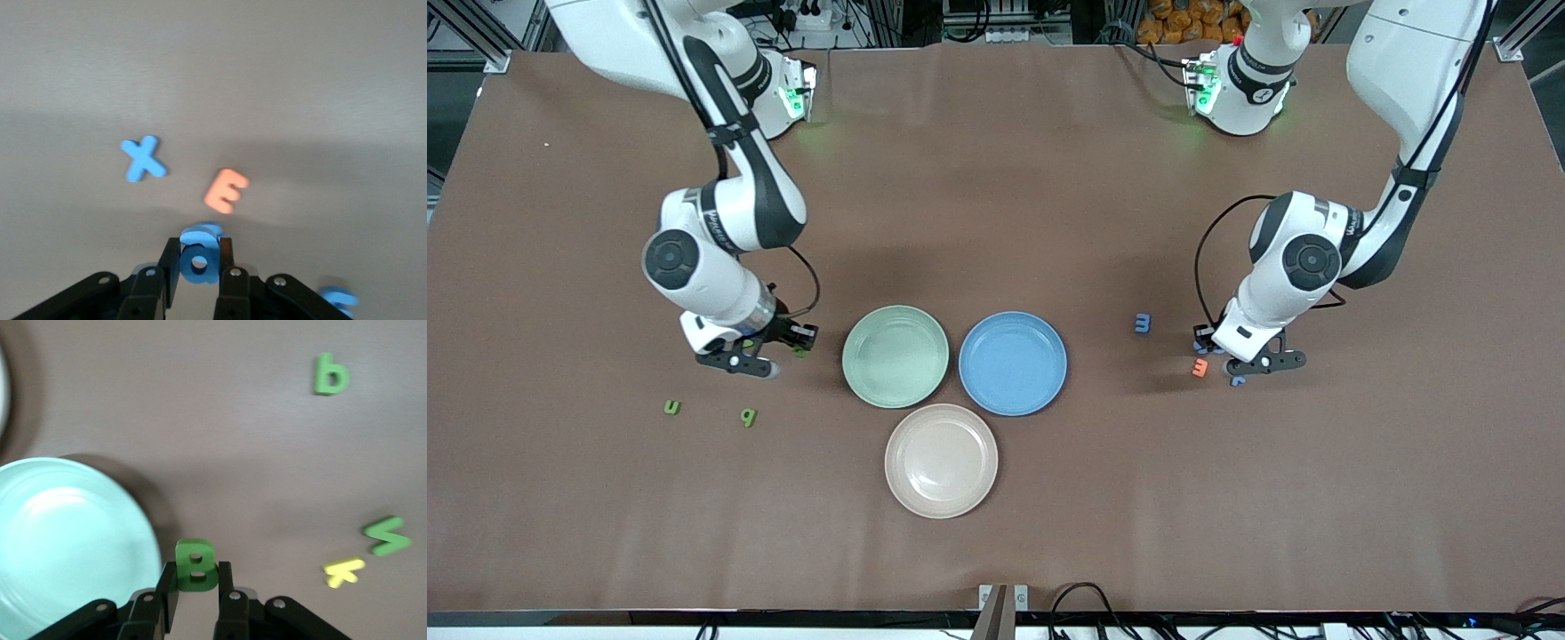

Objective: Sort letters by color into matching plates
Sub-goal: 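Place B on green plate with the right gripper while the left gripper carries a, then drop a onto blue plate with the left gripper while the right gripper reaches b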

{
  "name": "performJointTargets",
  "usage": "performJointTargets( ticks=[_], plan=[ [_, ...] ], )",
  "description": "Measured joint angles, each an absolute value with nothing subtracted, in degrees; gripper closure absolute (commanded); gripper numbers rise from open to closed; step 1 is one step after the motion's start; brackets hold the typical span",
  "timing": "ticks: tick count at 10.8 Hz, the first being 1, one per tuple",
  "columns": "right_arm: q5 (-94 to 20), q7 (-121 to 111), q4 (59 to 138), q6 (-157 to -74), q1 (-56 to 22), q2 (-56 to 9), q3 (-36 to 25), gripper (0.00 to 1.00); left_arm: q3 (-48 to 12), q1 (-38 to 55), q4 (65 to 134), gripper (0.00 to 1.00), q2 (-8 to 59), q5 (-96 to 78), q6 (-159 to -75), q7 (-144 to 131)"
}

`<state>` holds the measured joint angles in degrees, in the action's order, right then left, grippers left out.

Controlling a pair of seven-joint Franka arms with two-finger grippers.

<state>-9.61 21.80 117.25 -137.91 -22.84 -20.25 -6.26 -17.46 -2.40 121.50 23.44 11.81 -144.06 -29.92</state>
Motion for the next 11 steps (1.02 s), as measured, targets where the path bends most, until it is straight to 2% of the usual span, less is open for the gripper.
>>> performJointTargets(
  ticks=[4,5,6,9,11],
  plan=[
    [-9.67,25.37,109.67,-137.9,-29.22,-26.5,-6.25,0.77,-22.8,-2.03,120.13,1.0,23.41,10.04,-143.75,-34.99],
    [-9.7,26.95,108.25,-137.9,-30.68,-27.72,-6.25,0.53,-24.03,-1.49,119.75,1.0,23.4,10.0,-143.6,-36.5],
    [-9.7,28.49,107.19,-137.89,-32.06,-28.69,-6.25,0.01,-24.84,-0.26,118.87,1.0,23.41,9.97,-142.33,-38.98],
    [-7.32,30.58,106.21,-137.87,-35.14,-30.04,-6.6,0.0,-25.41,6.2,114.08,1.0,23.46,9.93,-135.4,-47.28],
    [-5.79,30.87,105.92,-137.85,-35.44,-30.05,-8.33,0.0,-25.44,9.07,112.99,1.0,23.83,9.92,-134.31,-50.58]
  ],
)
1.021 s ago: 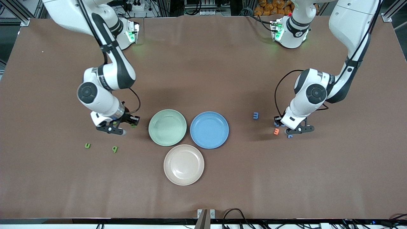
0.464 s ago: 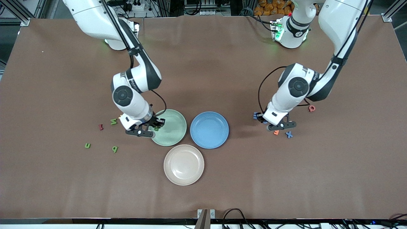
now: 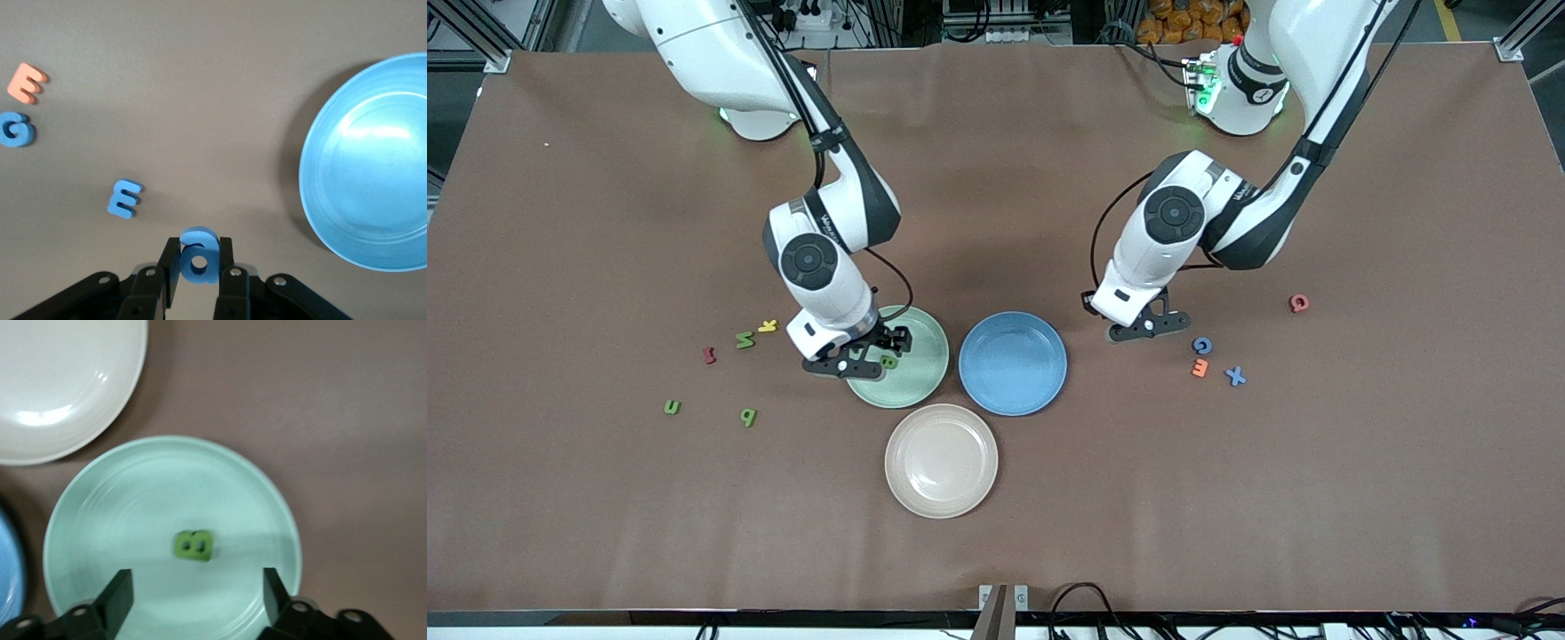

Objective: Sort letters by color into matching plates
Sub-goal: 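Drop a onto blue plate with the left gripper while the right gripper reaches b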

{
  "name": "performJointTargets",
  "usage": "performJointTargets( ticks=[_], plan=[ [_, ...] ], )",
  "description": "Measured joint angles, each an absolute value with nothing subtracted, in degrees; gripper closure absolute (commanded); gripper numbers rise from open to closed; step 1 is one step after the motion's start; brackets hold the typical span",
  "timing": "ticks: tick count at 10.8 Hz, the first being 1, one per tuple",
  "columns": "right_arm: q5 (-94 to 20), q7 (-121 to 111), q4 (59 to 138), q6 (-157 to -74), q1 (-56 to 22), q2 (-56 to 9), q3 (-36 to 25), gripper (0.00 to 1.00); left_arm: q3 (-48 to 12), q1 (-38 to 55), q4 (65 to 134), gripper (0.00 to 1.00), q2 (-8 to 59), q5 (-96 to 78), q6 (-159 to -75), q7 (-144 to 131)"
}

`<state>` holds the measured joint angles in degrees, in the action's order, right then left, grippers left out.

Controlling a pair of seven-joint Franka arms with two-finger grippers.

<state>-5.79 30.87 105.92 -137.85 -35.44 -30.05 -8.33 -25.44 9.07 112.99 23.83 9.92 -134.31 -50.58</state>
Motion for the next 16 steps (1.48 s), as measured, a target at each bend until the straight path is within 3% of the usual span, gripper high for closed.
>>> performJointTargets(
  ticks=[4,13,14,16],
  plan=[
    [-5.31,24.87,105.58,-135.84,-34.1,-30.04,-13.9,0.0,-25.41,11.87,109.36,1.0,28.32,9.85,-134.32,-56.64],
    [-5.24,12.39,104.43,-136.06,-21.0,-30.82,-14.07,0.0,-24.86,18.17,99.57,0.97,37.27,9.85,-134.32,-69.89],
    [-5.24,11.46,103.87,-136.28,-19.62,-31.56,-13.7,0.0,-24.11,18.71,98.23,0.87,38.21,9.85,-134.32,-70.12],
    [-5.25,10.92,102.84,-138.8,-16.92,-33.88,-11.78,0.0,-22.48,19.42,96.5,0.0,39.35,9.85,-134.32,-70.13]
  ],
)
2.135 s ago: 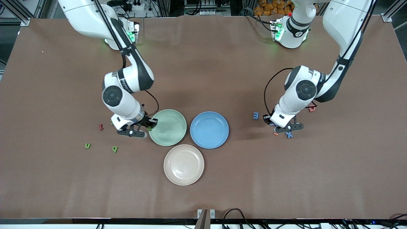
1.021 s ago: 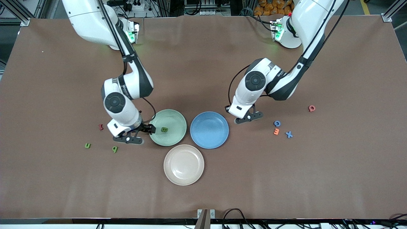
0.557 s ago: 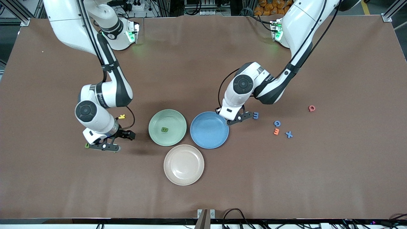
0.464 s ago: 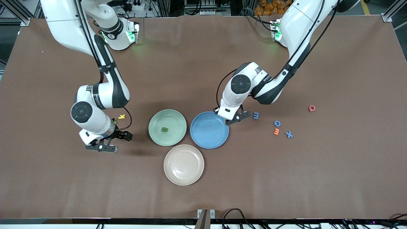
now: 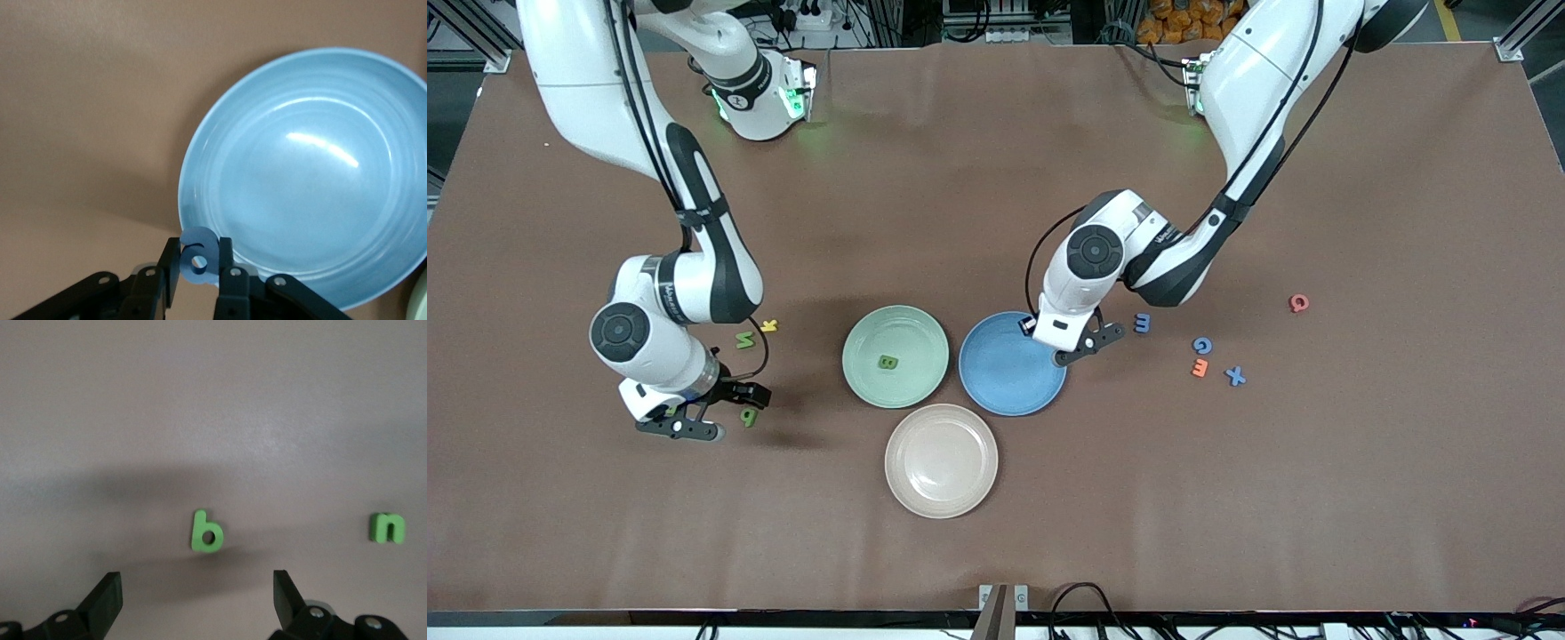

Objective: Sort letters by color into matching plates
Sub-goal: 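Drop a onto blue plate with the left gripper while the right gripper reaches b, then grasp green b with the right gripper while the left gripper reaches blue G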

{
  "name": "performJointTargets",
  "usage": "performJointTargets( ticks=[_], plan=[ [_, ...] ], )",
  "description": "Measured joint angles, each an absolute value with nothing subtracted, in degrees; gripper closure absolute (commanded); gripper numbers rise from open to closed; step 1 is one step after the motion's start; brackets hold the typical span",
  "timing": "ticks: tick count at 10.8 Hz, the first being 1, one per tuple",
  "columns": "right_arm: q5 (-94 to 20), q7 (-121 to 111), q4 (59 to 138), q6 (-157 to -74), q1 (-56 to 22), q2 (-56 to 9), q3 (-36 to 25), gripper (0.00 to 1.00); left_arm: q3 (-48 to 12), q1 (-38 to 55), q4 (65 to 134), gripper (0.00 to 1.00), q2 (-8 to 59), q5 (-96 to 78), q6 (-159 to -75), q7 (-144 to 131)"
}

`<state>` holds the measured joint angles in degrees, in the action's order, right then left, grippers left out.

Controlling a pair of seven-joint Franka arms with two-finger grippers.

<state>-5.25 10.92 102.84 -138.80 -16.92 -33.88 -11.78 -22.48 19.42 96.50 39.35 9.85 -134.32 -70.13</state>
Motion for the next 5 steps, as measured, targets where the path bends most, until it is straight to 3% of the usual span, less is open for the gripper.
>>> performJointTargets(
  ticks=[5],
  plan=[
    [-5.26,10.92,101.6,-143.71,-14.34,-38.3,-9.54,0.0,-21.29,19.59,95.82,0.0,39.54,11.46,-134.28,-69.72]
  ],
)
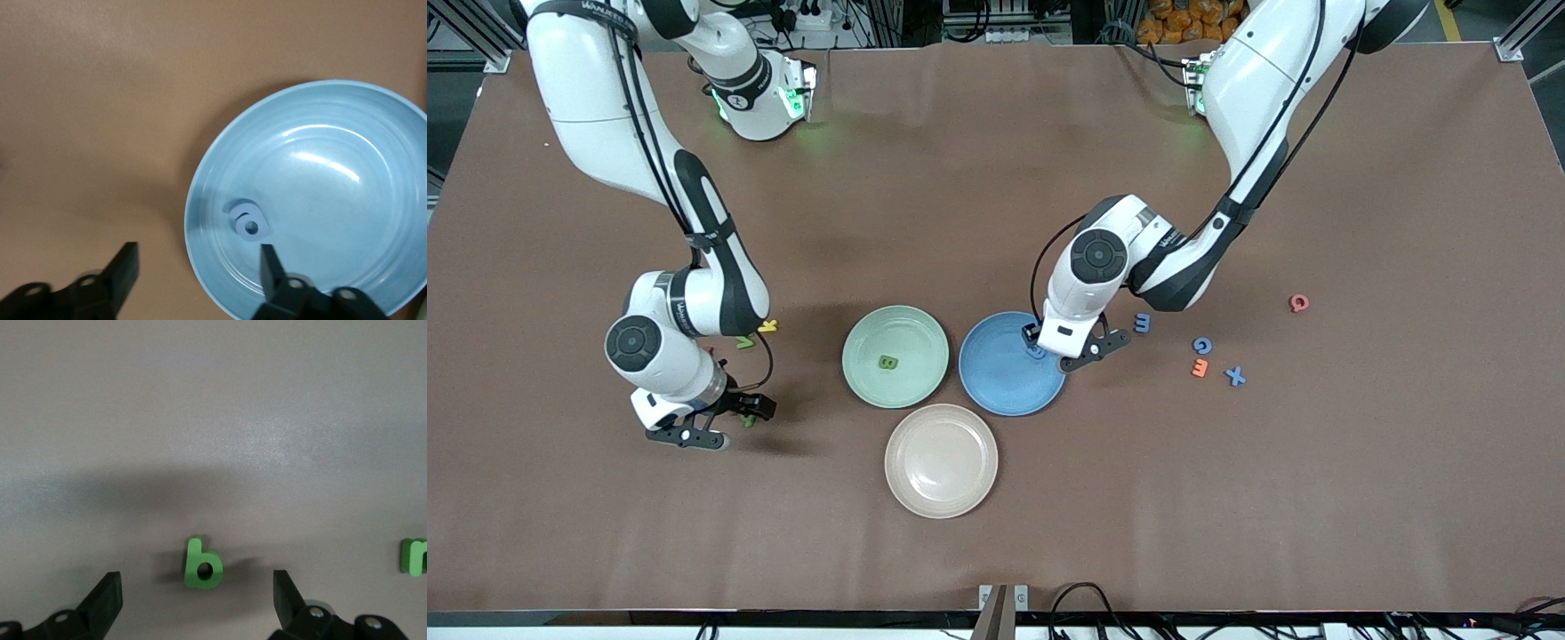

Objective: Sort letters by color into matching plates
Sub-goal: 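Grasp green b with the right gripper while the left gripper reaches blue G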

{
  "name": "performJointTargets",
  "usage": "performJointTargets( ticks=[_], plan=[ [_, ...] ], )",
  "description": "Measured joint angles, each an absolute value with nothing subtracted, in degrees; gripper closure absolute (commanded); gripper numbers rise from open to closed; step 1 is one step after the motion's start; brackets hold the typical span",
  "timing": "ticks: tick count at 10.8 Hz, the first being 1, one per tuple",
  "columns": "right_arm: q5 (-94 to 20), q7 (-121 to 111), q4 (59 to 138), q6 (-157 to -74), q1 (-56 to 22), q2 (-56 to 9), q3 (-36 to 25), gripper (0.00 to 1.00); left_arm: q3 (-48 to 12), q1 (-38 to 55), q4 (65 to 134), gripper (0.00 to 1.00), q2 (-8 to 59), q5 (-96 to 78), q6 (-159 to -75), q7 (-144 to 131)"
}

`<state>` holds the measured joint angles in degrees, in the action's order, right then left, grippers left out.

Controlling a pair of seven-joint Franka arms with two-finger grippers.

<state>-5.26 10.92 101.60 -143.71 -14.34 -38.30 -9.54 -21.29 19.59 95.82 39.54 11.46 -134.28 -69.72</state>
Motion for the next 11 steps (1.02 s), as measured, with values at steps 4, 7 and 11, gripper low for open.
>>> performJointTargets(
  ticks=[4,7,11],
  plan=[
    [-5.26,10.92,101.55,-144.67,-14.07,-39.0,-9.42,0.07,-19.9,16.45,94.97,0.0,39.45,12.92,-127.59,-56.6],
    [-5.26,10.89,101.55,-145.51,-14.06,-39.74,-9.24,0.16,-19.74,11.68,94.88,0.0,39.25,12.94,-125.46,-51.67],
    [-5.23,10.61,101.55,-145.55,-14.06,-39.75,-9.08,0.25,-19.68,8.18,94.85,0.0,39.01,12.96,-123.51,-46.19]
  ],
)
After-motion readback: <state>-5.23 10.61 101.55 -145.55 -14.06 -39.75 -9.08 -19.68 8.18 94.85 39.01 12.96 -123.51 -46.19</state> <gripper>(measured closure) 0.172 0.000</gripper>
